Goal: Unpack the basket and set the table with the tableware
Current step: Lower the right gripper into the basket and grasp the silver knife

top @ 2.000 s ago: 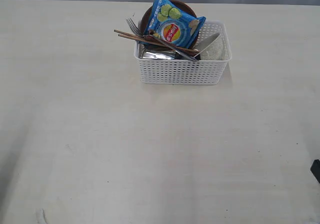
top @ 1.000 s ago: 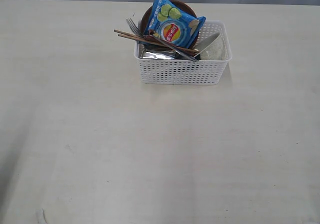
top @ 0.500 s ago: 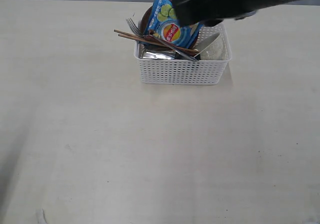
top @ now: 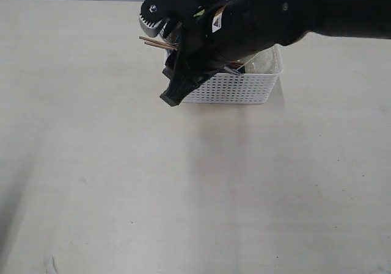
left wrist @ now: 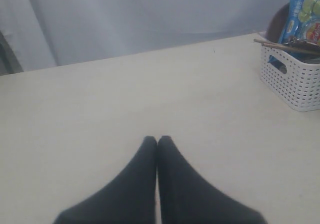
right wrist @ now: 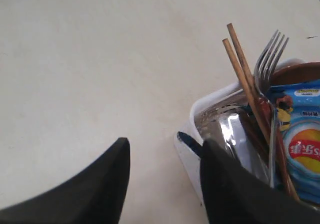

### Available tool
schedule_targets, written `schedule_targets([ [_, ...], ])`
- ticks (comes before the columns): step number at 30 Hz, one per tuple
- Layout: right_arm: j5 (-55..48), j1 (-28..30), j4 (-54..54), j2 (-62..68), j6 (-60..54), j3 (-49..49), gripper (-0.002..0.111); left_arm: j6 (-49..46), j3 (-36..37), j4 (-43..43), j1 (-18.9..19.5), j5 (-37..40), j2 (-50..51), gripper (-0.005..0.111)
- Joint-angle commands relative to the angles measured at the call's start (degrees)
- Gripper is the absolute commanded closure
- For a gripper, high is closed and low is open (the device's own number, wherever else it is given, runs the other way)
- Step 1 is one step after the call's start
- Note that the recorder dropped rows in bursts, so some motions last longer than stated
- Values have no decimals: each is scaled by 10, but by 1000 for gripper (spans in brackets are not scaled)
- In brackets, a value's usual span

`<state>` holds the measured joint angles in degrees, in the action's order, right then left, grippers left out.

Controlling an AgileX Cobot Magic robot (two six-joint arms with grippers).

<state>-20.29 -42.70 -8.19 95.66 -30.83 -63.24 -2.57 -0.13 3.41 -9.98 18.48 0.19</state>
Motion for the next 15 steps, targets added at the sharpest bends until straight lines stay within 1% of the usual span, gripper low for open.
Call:
schedule_targets([
  [1,41,-1,29,32,-5,-11,65,0,1,-5,1,0,-2,107],
  [3,41,-1,63,42,-5,-14,65,0,1,-5,1,0,-2,107],
  [8,41,-1,108,47,-5,-14,65,0,1,-5,1,0,-2,107],
  [15,74,-1,127,51,-5,-14,65,0,1,-5,1,0,-2,107],
])
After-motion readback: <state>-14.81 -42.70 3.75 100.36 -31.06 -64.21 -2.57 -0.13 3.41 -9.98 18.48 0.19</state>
